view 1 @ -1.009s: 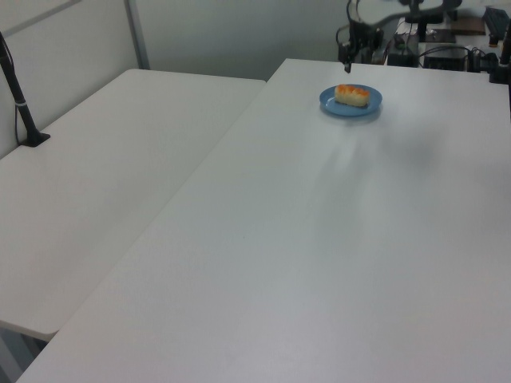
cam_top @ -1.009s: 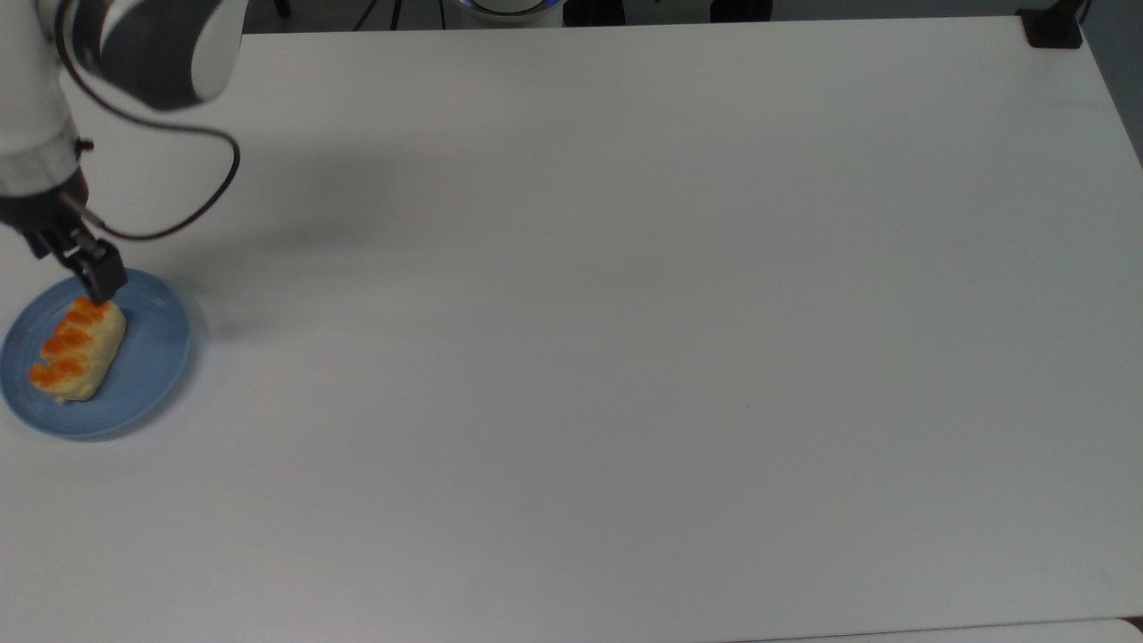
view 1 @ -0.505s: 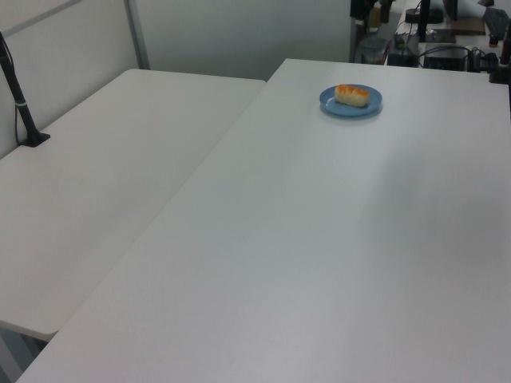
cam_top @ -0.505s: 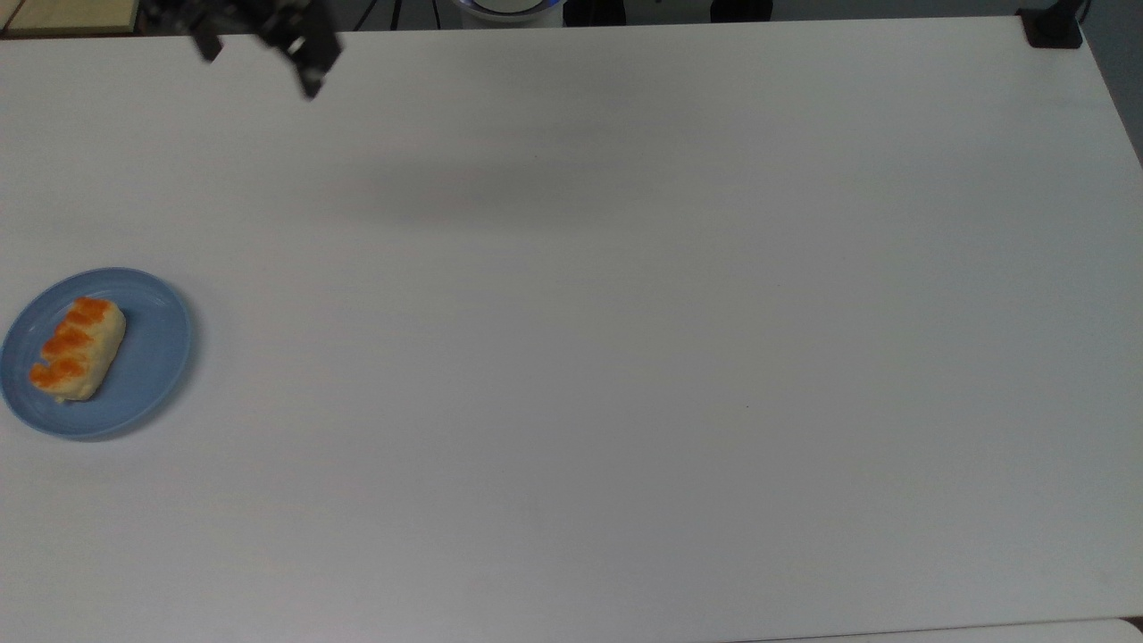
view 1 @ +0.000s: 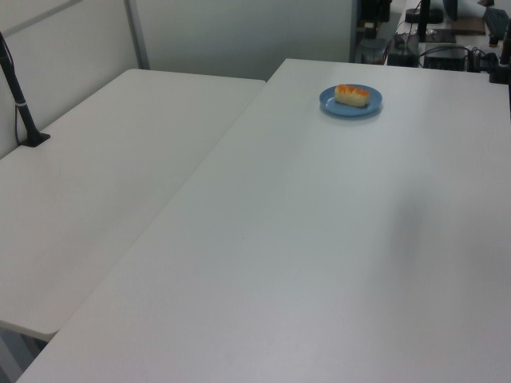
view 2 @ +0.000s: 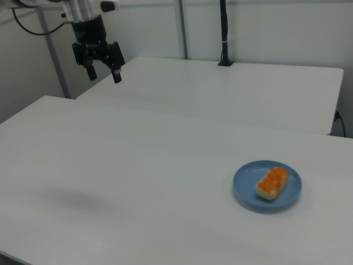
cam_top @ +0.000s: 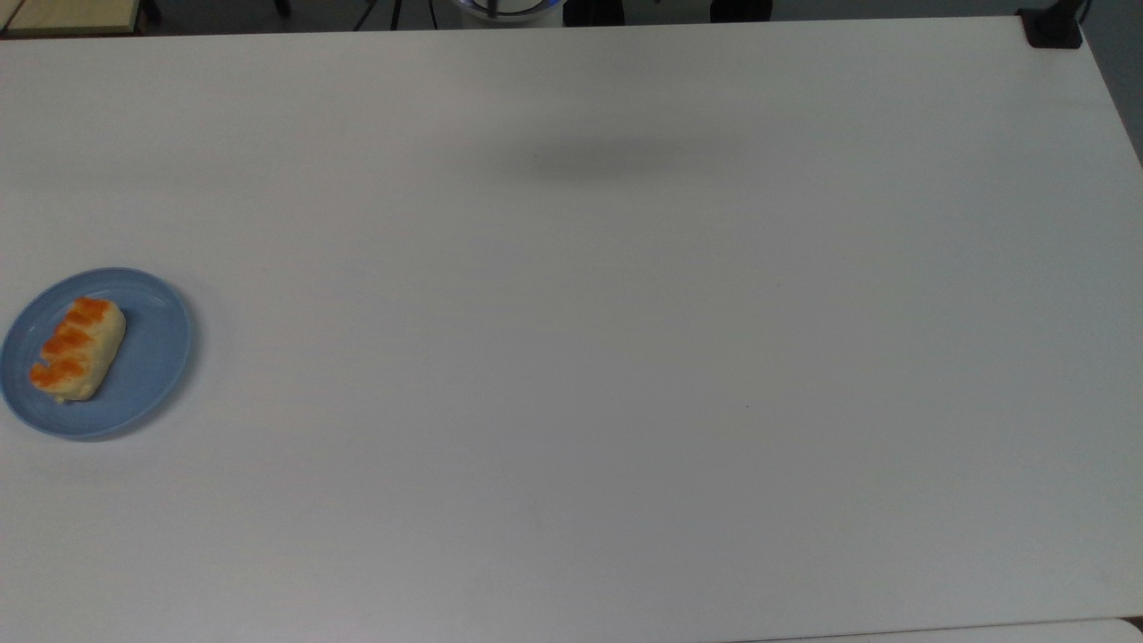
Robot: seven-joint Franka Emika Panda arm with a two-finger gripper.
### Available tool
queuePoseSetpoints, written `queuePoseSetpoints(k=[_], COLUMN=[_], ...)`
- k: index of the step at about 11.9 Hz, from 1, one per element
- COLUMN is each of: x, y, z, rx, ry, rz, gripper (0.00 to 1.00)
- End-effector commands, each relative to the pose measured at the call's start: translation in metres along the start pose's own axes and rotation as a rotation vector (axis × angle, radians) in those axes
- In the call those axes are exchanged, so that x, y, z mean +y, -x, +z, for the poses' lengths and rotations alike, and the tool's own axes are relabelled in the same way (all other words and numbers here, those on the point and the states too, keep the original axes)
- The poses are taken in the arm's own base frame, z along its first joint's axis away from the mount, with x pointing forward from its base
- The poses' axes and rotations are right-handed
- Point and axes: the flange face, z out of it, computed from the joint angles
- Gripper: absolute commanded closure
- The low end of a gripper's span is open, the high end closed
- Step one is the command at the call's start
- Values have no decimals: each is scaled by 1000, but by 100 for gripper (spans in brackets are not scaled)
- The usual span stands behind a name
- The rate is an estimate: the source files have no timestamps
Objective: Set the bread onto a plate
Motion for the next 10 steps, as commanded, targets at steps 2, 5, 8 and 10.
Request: queuePoseSetpoints(k=[2, 5, 8, 10], x=[-18, -10, -12, -9], y=[-1, 0, 3, 5], z=[40, 57, 62, 63], rx=[117, 91, 39, 24], ry=[-27, 30, 34, 32], rz=[-14, -43, -52, -48], gripper=[0, 0, 0, 0])
